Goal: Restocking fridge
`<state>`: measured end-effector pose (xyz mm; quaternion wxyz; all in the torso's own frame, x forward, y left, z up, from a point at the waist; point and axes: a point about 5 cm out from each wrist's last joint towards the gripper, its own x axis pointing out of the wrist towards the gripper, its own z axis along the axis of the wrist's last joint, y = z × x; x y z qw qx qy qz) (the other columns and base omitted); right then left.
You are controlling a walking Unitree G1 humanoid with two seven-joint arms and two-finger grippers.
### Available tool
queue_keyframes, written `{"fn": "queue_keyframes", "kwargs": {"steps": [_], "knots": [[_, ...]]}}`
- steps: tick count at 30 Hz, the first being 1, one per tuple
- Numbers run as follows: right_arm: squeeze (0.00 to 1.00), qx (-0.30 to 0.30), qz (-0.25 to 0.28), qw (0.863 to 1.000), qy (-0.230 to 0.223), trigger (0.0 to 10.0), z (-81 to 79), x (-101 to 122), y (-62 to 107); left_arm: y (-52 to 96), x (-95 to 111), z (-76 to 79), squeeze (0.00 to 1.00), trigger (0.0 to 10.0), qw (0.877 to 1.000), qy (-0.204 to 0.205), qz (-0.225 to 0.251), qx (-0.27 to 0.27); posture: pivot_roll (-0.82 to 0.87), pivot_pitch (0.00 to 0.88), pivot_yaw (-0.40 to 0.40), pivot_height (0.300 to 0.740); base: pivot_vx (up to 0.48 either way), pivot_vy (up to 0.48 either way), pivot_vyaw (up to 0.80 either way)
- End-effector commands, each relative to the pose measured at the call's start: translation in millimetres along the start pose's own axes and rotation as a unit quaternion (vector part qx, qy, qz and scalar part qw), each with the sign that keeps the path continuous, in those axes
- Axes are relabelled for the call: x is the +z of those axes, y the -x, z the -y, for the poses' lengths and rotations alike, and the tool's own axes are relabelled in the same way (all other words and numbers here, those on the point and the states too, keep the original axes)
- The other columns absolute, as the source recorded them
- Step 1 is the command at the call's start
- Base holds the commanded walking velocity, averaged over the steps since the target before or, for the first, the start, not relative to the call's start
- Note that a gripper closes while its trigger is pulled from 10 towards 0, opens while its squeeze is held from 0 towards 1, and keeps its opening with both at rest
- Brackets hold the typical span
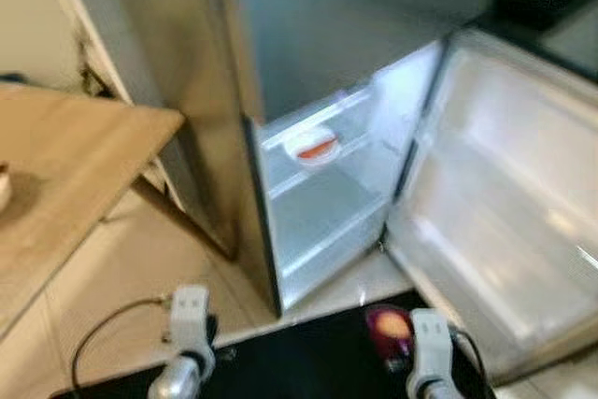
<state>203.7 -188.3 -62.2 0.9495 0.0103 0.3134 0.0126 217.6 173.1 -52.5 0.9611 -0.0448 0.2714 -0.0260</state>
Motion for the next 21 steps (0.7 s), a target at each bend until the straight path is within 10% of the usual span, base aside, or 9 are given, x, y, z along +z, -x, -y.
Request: {"fn": "queue_keyframes", "kwargs": {"steps": [1, 21], "knots": [[0.00, 0.000, -0.005, 1.000, -0.001, 10.0, 0.8, -4.1, 2.1, 3.6, -8.5, 0.0, 0.00, 10.0, 1.000, -0.003, -0.017, 0.000, -0.16, 0.121, 0.051, 0.740, 0.000, 0.000, 0.80], [0.00, -0.009, -0.005, 1.000, -0.001, 10.0, 3.5, 3.5, -2.2, 3.7, -12.2, 1.4, 0.00, 10.0, 0.999, -0.029, -0.036, -0.010, -0.17, 0.101, 0.045, 0.740, 0.000, 0.000, 0.80]]}}
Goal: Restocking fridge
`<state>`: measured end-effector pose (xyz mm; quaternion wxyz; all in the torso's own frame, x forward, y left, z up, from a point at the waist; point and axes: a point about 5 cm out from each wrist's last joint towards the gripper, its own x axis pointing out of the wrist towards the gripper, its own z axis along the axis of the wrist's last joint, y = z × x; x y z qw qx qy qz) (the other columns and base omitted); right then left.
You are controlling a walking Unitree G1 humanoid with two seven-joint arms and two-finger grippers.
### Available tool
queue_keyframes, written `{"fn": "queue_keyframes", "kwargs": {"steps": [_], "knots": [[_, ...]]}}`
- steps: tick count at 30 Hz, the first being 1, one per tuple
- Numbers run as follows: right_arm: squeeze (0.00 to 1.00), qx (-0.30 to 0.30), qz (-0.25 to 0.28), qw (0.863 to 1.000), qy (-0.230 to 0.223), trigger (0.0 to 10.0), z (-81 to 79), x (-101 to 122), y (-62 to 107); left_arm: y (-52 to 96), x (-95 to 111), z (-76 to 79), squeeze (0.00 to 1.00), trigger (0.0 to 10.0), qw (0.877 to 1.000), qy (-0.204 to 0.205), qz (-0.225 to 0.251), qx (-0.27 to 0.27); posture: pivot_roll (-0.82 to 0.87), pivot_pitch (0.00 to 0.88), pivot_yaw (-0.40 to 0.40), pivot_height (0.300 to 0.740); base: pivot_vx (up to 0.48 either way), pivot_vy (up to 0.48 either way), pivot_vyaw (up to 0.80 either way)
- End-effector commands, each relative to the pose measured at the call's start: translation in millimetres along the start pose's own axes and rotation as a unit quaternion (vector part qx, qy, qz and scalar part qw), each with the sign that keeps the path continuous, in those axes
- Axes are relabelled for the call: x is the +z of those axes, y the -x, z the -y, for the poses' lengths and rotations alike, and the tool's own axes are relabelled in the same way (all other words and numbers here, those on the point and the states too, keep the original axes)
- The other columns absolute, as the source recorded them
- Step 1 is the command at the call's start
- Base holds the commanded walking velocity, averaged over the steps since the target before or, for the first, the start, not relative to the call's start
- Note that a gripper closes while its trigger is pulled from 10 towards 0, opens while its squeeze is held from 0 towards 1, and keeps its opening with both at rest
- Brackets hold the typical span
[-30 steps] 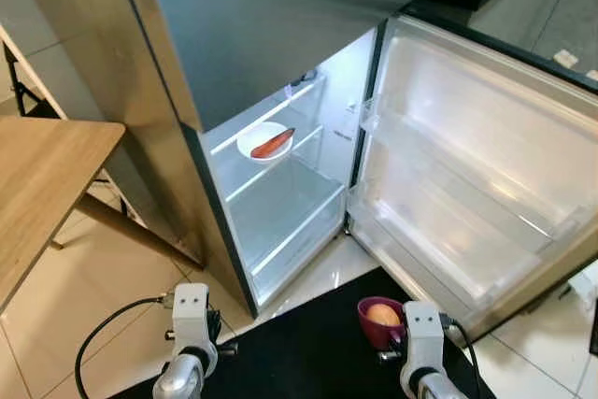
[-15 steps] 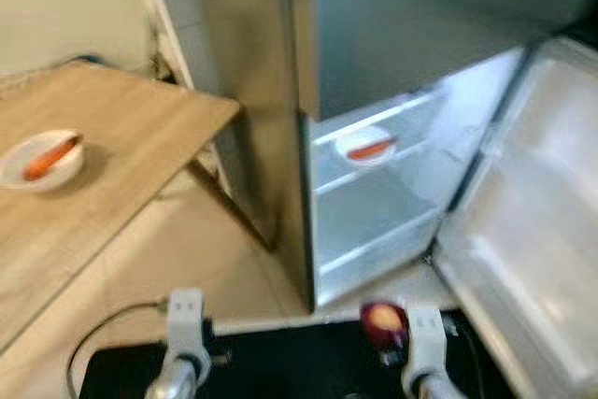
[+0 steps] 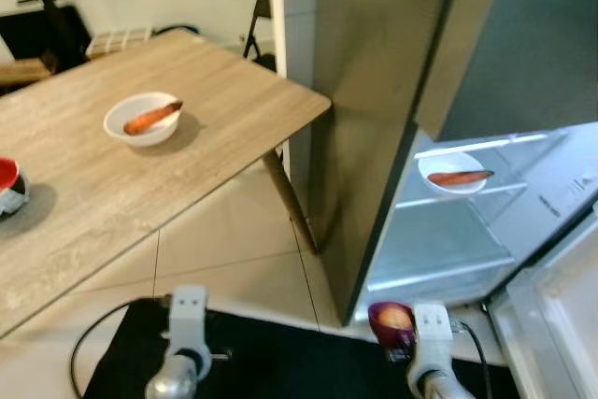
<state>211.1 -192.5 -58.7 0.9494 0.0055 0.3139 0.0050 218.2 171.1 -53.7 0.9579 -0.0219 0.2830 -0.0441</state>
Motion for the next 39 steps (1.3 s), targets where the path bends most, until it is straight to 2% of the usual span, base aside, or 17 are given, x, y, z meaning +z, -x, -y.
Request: {"fn": "queue_keyframes", "kwargs": {"steps": [1, 10, 12, 17, 21, 27, 39], "knots": [[0.00, -0.005, -0.003, 1.000, -0.015, 10.0, 0.0, -3.9, 1.7, 4.5, -11.2, 0.2, 0.00, 10.0, 1.000, -0.002, -0.022, 0.000, -0.17, 0.100, 0.044, 0.740, 0.000, 0.000, 0.00], [0.00, -0.005, -0.004, 1.000, -0.018, 10.0, 0.7, -4.1, 1.8, 3.6, -9.3, 0.8, 0.00, 10.0, 1.000, -0.003, -0.019, 0.002, -0.17, 0.101, 0.042, 0.740, 0.000, 0.000, 0.00], [0.00, 0.000, -0.006, 1.000, -0.030, 10.0, 0.0, -5.6, 2.3, 3.5, -9.2, 1.3, 0.00, 10.0, 1.000, -0.003, -0.018, 0.001, -0.17, 0.101, 0.042, 0.740, 0.000, 0.000, -0.80], [0.00, -0.013, -0.011, 1.000, -0.023, 10.0, 1.7, -7.7, 3.0, 3.7, -9.2, 3.4, 0.00, 10.0, 1.000, -0.004, -0.015, -0.005, -0.17, 0.102, 0.046, 0.740, 0.000, 0.000, -0.75], [0.00, -0.017, -0.011, 1.000, -0.014, 10.0, 2.2, -7.9, 3.2, 3.5, -8.1, 5.7, 0.00, 10.0, 1.000, -0.007, -0.009, -0.015, -0.17, 0.103, 0.049, 0.740, 0.000, 0.000, 0.00], [0.00, -0.020, -0.012, 1.000, -0.015, 10.0, 2.7, -8.4, 3.5, 2.0, -2.9, 2.5, 0.00, 10.0, 1.000, 0.009, 0.006, 0.008, -0.17, 0.107, 0.049, 0.740, 0.000, 0.000, 0.00], [0.00, -0.019, -0.012, 1.000, -0.013, 10.0, 2.7, -8.9, 3.9, 0.6, 0.6, 1.9, 0.00, 10.0, 1.000, 0.014, 0.013, 0.012, -0.17, 0.112, 0.049, 0.740, 0.000, -0.477, 0.00]]}}
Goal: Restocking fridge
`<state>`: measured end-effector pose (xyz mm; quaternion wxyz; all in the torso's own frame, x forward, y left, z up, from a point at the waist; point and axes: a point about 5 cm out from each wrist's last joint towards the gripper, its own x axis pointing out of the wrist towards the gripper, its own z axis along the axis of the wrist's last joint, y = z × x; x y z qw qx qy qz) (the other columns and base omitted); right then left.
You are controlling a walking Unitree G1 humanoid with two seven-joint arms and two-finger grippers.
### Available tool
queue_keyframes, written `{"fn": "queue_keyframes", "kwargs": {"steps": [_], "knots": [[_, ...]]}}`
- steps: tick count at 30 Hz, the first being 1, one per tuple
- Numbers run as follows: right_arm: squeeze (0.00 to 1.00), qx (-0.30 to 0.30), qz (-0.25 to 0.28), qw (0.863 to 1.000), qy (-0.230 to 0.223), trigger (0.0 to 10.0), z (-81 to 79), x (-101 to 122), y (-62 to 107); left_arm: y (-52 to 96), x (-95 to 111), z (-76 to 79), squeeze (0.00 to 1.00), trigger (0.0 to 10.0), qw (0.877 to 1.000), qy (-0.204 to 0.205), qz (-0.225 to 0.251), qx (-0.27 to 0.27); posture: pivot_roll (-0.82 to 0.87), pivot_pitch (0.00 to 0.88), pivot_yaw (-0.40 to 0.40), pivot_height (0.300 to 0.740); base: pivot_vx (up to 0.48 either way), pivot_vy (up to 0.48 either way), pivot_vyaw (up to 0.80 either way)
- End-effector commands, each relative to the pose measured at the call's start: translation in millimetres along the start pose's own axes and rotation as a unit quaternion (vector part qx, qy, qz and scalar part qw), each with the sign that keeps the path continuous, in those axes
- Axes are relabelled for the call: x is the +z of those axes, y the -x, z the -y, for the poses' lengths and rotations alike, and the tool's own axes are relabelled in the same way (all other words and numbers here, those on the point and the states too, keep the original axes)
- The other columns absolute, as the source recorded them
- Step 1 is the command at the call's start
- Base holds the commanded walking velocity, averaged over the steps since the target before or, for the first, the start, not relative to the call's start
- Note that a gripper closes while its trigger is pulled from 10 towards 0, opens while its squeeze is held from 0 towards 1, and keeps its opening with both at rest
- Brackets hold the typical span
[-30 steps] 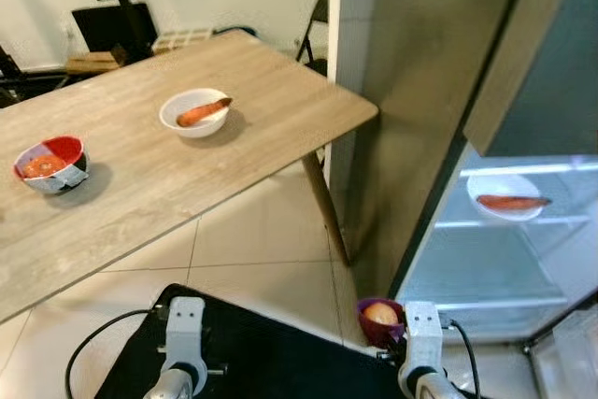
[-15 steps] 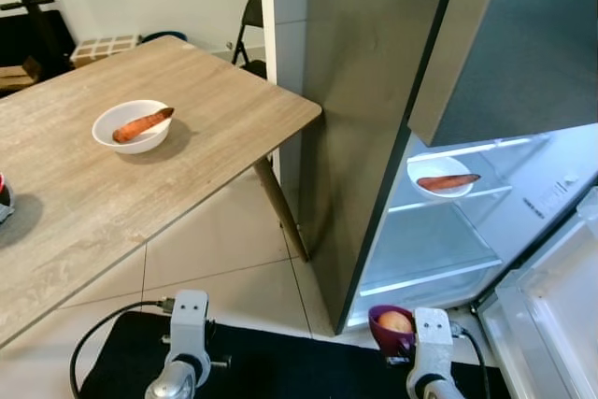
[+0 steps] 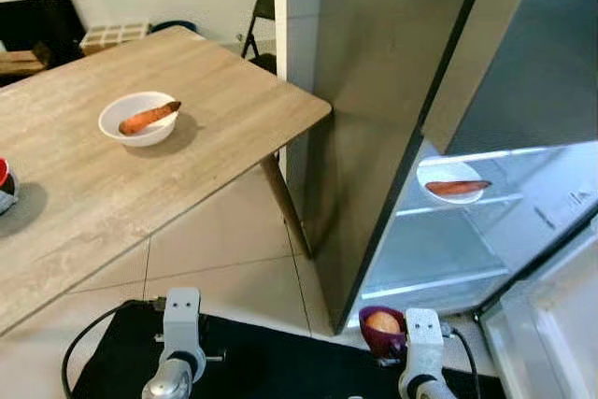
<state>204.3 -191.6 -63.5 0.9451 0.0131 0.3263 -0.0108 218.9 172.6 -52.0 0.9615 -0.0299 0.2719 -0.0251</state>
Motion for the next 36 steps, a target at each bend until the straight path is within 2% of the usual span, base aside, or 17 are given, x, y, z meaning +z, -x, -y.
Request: {"fn": "queue_keyframes", "kwargs": {"steps": [1, 7, 19, 23, 25, 36], "knots": [[0.00, -0.007, 0.001, 1.000, -0.001, 10.0, 3.6, -1.0, 1.2, 0.4, -1.5, 3.6, 0.00, 10.0, 1.000, 0.001, 0.000, -0.005, -0.17, 0.112, 0.049, 0.740, 0.000, -0.480, 0.00], [0.00, -0.007, -0.001, 1.000, -0.001, 10.0, 3.8, -1.6, 1.3, 1.0, -3.0, 4.7, 0.00, 10.0, 1.000, 0.000, -0.002, -0.006, -0.17, 0.112, 0.048, 0.740, 0.000, -0.464, 0.00], [0.00, -0.006, -0.004, 1.000, 0.001, 10.0, 3.0, -3.5, 1.9, 4.2, -6.9, 1.7, 0.00, 10.0, 1.000, 0.010, -0.001, -0.003, -0.16, 0.117, 0.048, 0.740, 0.000, 0.000, 0.00], [0.00, -0.004, -0.005, 1.000, 0.002, 10.0, 2.0, -4.2, 2.1, 6.2, -9.7, -2.5, 0.00, 10.0, 1.000, 0.001, -0.007, 0.007, -0.16, 0.117, 0.048, 0.740, 0.000, 0.000, 0.00], [0.00, -0.002, -0.006, 1.000, 0.002, 10.0, 0.7, -5.1, 2.2, 10.1, -15.6, -12.4, 0.00, 10.0, 0.999, -0.018, -0.024, 0.038, -0.16, 0.119, 0.049, 0.740, 0.000, 0.000, 0.00], [0.00, -0.002, -0.012, 1.000, 0.003, 10.0, 1.1, -8.3, 3.5, 12.5, -14.5, -18.1, 0.00, 10.0, 0.999, -0.008, -0.011, 0.037, -0.15, 0.117, 0.045, 0.740, 0.087, 0.000, 0.00]]}}
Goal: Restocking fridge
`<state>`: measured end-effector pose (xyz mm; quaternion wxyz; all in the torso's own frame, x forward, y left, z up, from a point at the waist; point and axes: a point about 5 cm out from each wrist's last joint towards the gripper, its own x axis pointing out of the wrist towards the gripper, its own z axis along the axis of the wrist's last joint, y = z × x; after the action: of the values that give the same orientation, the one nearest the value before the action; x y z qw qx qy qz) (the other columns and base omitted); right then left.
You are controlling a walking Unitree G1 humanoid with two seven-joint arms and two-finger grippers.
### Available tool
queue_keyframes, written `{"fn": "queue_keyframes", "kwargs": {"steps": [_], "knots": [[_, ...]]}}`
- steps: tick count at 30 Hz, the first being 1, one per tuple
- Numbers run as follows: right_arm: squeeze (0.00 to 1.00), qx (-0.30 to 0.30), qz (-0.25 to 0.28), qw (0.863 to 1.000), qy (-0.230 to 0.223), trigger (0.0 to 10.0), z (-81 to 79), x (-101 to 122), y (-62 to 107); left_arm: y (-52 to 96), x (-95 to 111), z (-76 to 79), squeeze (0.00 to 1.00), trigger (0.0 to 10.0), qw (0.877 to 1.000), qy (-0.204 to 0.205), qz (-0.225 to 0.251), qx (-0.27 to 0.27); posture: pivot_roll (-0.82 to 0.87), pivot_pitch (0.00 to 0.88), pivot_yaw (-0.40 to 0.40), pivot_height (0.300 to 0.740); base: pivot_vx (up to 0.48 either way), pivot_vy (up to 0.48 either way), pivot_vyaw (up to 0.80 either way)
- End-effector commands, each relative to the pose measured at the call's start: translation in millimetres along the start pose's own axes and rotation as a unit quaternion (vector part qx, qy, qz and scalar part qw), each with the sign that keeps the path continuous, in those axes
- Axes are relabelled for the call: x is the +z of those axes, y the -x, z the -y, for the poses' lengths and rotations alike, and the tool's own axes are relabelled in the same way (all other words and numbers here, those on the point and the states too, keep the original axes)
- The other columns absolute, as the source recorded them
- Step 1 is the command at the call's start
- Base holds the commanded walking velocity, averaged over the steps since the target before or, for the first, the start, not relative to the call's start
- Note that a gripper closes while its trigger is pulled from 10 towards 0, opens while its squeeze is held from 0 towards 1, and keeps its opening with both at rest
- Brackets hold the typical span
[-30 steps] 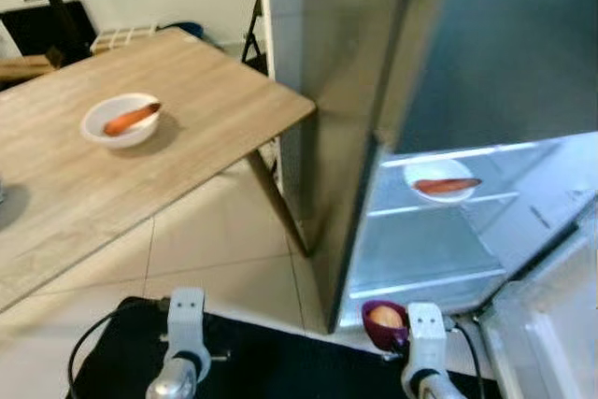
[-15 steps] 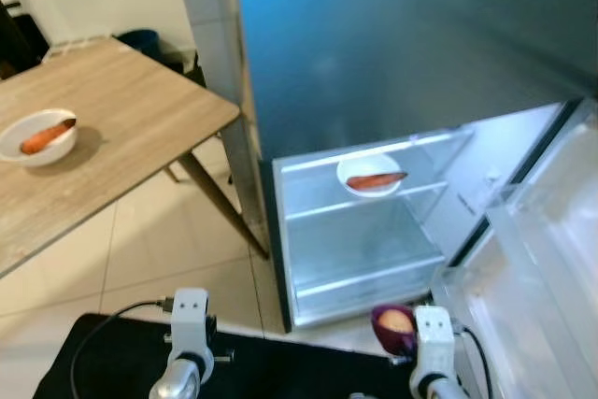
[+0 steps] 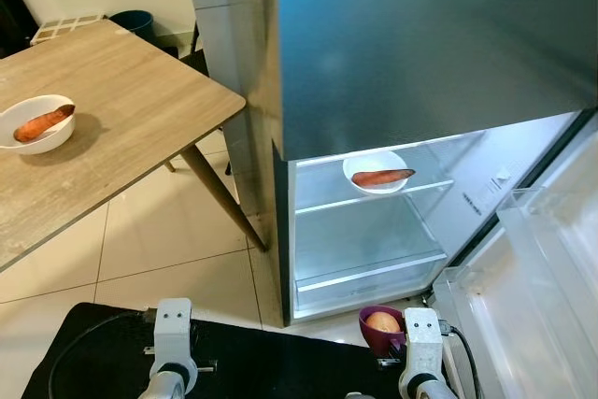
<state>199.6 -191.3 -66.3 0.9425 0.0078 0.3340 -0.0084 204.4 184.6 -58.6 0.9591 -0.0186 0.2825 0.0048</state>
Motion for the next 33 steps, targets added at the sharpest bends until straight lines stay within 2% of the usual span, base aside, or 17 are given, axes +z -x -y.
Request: {"fn": "queue_keyframes", "kwargs": {"steps": [1, 15, 33], "knots": [[0.00, -0.002, -0.004, 1.000, -0.002, 10.0, 1.1, -3.2, 1.4, 2.1, -1.7, -6.2, 0.00, 10.0, 1.000, -0.005, -0.001, 0.006, -0.15, 0.117, 0.045, 0.740, 0.240, 0.000, 0.00], [0.00, -0.002, -0.004, 1.000, -0.001, 10.0, 0.3, -4.3, 1.9, 1.2, -0.4, -3.0, 0.00, 10.0, 1.000, -0.004, 0.002, 0.001, -0.15, 0.116, 0.046, 0.740, 0.241, 0.000, 0.00], [0.00, -0.007, -0.006, 1.000, -0.009, 10.0, 0.4, -6.9, 3.1, -0.2, 3.1, 0.9, 0.00, 10.0, 1.000, -0.010, 0.012, -0.010, -0.15, 0.112, 0.055, 0.740, 0.000, 0.000, 0.00]]}}
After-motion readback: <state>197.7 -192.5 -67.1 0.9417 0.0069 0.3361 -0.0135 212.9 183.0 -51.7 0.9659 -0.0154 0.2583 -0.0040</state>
